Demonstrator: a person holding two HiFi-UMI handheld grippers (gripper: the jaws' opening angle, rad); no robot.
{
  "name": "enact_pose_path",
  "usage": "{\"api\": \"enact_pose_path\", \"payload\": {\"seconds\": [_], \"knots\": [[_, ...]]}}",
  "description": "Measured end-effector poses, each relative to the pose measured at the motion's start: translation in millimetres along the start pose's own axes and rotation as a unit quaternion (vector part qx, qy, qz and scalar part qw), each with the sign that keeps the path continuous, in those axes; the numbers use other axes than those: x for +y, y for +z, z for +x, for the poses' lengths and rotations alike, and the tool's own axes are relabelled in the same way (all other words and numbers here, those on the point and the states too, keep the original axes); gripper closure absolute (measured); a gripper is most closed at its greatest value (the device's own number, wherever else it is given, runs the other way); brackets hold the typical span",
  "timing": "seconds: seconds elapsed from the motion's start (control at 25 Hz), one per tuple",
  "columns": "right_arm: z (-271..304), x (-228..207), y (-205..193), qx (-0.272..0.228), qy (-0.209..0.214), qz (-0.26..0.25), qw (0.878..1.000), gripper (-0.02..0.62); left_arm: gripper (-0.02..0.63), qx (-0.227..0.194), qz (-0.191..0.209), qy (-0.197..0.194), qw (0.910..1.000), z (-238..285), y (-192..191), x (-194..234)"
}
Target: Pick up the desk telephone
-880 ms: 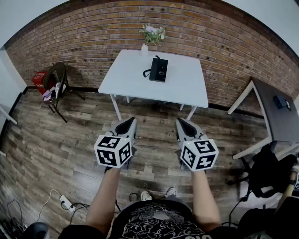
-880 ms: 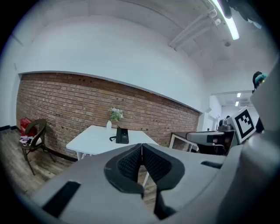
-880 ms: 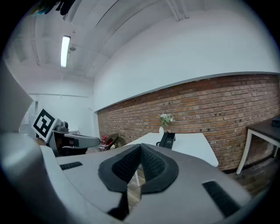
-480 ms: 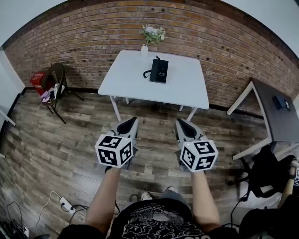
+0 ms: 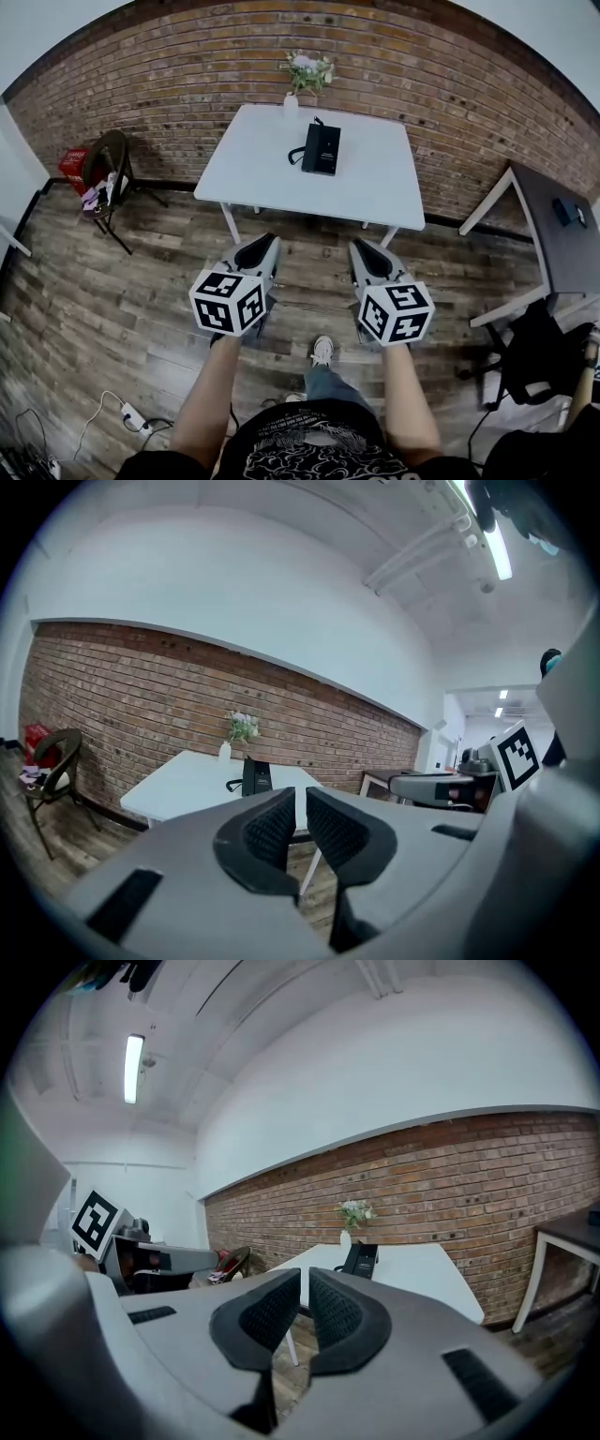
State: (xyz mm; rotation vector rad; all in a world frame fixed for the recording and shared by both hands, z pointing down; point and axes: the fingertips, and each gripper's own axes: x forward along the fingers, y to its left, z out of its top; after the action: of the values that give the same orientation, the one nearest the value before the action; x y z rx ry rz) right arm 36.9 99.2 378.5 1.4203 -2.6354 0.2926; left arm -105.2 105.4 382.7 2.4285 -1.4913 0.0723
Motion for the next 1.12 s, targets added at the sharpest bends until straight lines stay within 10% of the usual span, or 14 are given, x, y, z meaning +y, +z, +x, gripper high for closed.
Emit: {"api": "enact_pose_path", "payload": {"seconds": [1.12], "knots": [[210, -166, 25, 0.041, 0.043, 0.028, 0.998, 0.503, 0.477, 0.041, -0.028, 0.019, 0.9986, 245, 37, 92]]}}
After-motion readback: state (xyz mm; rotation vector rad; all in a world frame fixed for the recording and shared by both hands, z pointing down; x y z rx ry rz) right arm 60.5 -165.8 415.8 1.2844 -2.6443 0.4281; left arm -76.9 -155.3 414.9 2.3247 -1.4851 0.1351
